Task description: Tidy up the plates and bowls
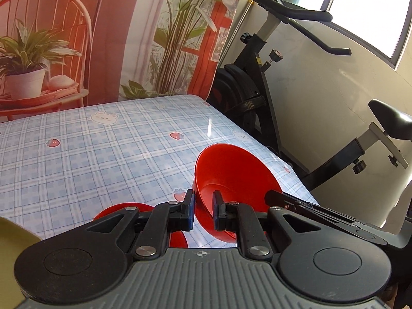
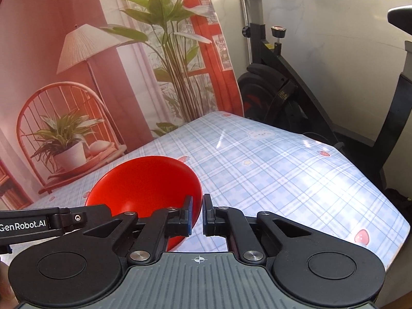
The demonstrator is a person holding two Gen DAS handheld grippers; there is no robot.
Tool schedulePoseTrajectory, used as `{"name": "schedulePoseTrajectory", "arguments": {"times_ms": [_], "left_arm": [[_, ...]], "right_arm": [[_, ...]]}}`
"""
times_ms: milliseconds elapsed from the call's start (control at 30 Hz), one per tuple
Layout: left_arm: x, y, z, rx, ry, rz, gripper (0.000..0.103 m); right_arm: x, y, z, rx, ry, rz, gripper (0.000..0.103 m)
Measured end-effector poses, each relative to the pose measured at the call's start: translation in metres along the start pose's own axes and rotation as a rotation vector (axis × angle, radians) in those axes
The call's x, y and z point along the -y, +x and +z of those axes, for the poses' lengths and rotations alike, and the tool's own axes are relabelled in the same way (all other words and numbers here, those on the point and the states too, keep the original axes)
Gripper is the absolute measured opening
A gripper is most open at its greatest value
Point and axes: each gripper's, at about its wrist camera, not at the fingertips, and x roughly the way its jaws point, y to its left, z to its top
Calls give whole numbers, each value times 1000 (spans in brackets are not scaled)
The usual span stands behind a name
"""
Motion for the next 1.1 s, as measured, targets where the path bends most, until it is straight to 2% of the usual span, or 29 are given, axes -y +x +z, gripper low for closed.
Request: {"name": "schedulePoseTrajectory", "arguments": {"times_ms": [300, 567, 867, 1100], "left_arm": [[-29, -36, -12, 36, -16, 61, 15], [-58, -60, -16, 45, -91, 73, 15], [-77, -58, -27, 14, -167, 82, 15], [-81, -44, -31, -21, -178, 97, 15]], "right_arm": [[-47, -3, -8, -21, -58, 65, 7], [-79, -8, -21, -47, -93, 103, 7], [-93, -3, -31, -79, -119, 126, 8], [-90, 9, -39, -107, -112, 129, 8]]}}
